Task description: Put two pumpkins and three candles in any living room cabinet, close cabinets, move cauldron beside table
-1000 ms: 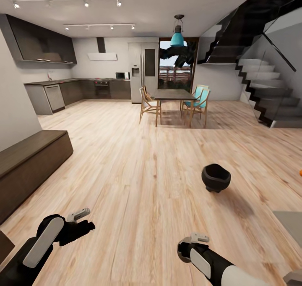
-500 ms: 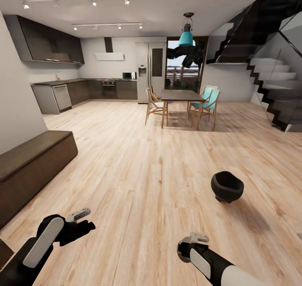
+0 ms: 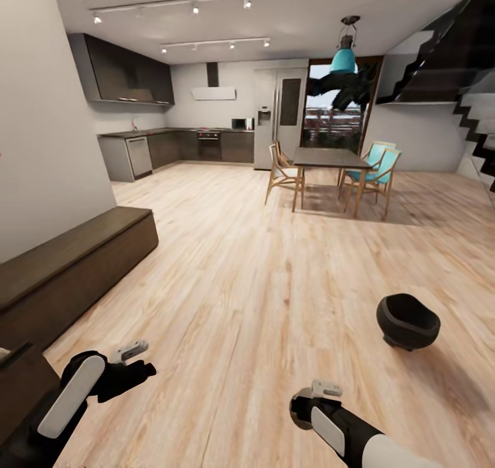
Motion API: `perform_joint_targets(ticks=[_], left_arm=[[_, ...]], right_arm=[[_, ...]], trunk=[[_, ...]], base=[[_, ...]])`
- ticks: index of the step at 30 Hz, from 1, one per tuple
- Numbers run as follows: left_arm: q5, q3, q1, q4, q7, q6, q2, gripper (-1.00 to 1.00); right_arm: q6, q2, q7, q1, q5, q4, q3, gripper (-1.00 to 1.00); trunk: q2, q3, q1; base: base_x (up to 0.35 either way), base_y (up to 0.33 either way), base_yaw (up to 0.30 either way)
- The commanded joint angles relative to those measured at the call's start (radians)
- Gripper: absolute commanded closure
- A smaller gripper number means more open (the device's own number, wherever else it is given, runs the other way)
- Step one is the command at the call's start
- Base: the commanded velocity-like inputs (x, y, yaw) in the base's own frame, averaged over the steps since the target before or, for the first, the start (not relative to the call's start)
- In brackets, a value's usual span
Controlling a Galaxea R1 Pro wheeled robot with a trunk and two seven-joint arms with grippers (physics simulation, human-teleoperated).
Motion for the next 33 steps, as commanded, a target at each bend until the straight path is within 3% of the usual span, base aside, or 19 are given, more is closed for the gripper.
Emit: perform_joint_targets(ticks=[1, 33], left_arm=[[0.010, -0.002, -0.001, -0.001, 0.011, 0.000, 0.001, -1.00], [0.010, -0.002, -0.001, -0.002, 0.011, 0.000, 0.001, -1.00]], right_arm=[[0.003, -0.001, -0.007, -0.001, -0.005, -0.002, 0.007, 1.00], [0.003, 0.000, -0.007, -0.001, -0.005, -0.002, 0.007, 1.00]], trunk=[[0.000, -0.001, 0.000], [0.000, -0.001, 0.000]], base=[[0.108, -0.127, 0.280], [0.024, -0.056, 0.280]])
